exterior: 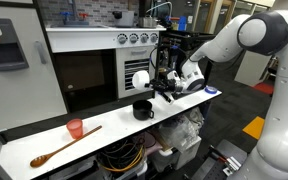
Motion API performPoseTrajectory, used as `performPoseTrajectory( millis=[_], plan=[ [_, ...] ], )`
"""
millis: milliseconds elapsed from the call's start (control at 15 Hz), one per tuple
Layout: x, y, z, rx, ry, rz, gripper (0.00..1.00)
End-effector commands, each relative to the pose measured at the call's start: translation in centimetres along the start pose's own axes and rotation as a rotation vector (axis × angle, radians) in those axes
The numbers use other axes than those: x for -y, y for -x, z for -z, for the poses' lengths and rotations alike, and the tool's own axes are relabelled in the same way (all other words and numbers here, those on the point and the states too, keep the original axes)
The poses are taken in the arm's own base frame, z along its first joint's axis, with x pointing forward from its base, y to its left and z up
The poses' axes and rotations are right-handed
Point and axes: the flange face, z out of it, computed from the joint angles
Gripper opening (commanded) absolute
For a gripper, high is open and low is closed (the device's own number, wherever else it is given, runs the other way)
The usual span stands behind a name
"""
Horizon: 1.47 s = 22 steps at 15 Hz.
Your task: Pour the contents in the white bowl into the black mug
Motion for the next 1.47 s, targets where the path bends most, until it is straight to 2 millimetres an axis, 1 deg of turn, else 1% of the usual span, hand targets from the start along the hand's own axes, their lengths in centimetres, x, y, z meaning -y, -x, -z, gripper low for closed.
performPoseTrajectory(
  millis=[0, 333, 733, 933, 1400],
  plan=[
    [-0.5, 0.7, 0.6, -0.026, -0.012, 0.002, 0.01],
    [-0.2, 2.6, 1.0, -0.025, -0.006, -0.037, 0.01],
    [-0.5, 4.4, 1.3, -0.027, -0.013, -0.069, 0.01],
    [-0.8, 4.9, 1.3, -0.031, -0.02, -0.074, 0.01],
    [-1.7, 5.2, 1.0, -0.062, -0.048, -0.067, 0.01]
  ],
)
